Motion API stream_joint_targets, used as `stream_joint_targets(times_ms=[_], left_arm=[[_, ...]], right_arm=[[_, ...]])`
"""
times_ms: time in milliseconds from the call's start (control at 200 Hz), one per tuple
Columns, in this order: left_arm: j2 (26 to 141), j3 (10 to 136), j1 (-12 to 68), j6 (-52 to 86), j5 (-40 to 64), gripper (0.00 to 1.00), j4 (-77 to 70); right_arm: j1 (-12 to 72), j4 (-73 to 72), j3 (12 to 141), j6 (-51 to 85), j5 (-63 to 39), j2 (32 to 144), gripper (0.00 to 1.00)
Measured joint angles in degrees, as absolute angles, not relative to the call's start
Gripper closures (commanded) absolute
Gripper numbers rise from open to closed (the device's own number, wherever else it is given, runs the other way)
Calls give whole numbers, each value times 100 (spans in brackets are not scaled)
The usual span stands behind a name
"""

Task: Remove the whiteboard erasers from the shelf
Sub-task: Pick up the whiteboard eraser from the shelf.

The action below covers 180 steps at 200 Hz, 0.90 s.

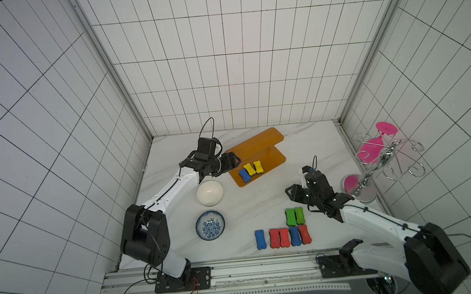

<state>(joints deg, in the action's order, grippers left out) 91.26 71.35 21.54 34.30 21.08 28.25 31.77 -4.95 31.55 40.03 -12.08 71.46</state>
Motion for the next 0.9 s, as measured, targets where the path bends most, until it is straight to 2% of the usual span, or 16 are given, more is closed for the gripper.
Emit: stream_joint_targets(times_ms=[165,335,605,899], left_arm=[[9424,7297,2121,3492,2049,25,2808],[9732,7301,2084,3553,2049,26,2810],[9848,7308,1966,3581,2130,27,2775],[9909,7308,1942,3623,2270,27,2674]], right_arm=[[2829,-1922,4150,4010,-1920,8978,70],[2574,-2956,4766,4215,-2327,10156,70],[2473,-3721,5332,4517,-2655,11279,66],[2536,-3874,5798,4567,-2832,11834,63]])
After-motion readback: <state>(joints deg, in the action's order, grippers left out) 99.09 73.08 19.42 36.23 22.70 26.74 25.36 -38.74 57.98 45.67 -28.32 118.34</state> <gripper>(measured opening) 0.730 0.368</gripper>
